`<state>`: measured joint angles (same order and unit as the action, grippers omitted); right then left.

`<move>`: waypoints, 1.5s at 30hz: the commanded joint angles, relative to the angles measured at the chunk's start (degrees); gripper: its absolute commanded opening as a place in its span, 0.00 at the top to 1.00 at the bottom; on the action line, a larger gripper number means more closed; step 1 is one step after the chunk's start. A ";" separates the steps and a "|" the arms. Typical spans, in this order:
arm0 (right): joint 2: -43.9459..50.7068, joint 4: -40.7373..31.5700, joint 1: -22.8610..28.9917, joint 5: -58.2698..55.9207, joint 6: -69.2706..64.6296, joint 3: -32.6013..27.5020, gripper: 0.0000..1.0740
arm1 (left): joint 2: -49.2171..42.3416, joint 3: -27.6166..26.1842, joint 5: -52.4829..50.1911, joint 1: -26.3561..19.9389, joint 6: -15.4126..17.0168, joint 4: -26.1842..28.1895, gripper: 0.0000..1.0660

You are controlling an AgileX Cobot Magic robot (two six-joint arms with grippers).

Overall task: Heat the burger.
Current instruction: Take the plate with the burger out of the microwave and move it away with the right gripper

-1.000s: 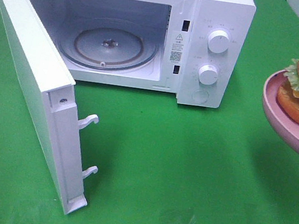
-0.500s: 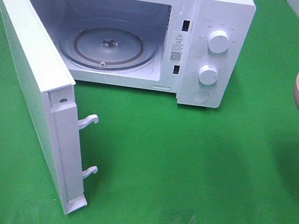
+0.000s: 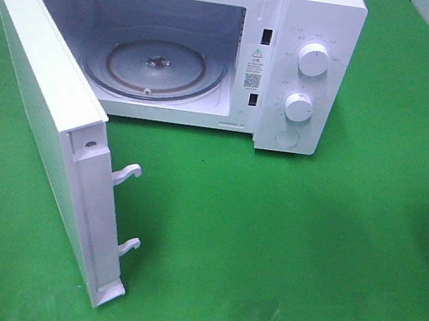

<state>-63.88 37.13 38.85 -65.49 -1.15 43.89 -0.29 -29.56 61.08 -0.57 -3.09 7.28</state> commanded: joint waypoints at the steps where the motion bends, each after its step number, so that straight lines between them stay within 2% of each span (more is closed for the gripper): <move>1: -1.72 5.10 0.06 -1.38 -4.13 2.01 1.00 | -0.29 -0.06 0.29 -0.17 0.29 -0.23 0.06; 8: -6.19 5.10 -0.17 -3.50 -13.46 5.39 1.00 | -0.29 -0.06 0.29 -0.17 0.29 -0.23 0.06; 23: -12.66 6.47 -0.17 -3.50 -23.38 6.02 1.00 | -0.29 -0.06 0.29 -0.17 0.29 -0.23 0.06; 38: -16.84 6.53 -6.13 -1.66 -27.22 5.79 1.00 | -0.29 -0.06 0.29 -0.17 0.29 -0.23 0.06; 45: -19.37 6.42 -6.19 -0.23 -29.39 5.67 1.00 | -0.29 -0.06 0.29 -0.17 0.29 -0.23 0.06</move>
<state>-83.19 39.71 32.89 -64.86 -29.45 49.45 -0.29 -29.56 61.08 -0.57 -3.09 7.28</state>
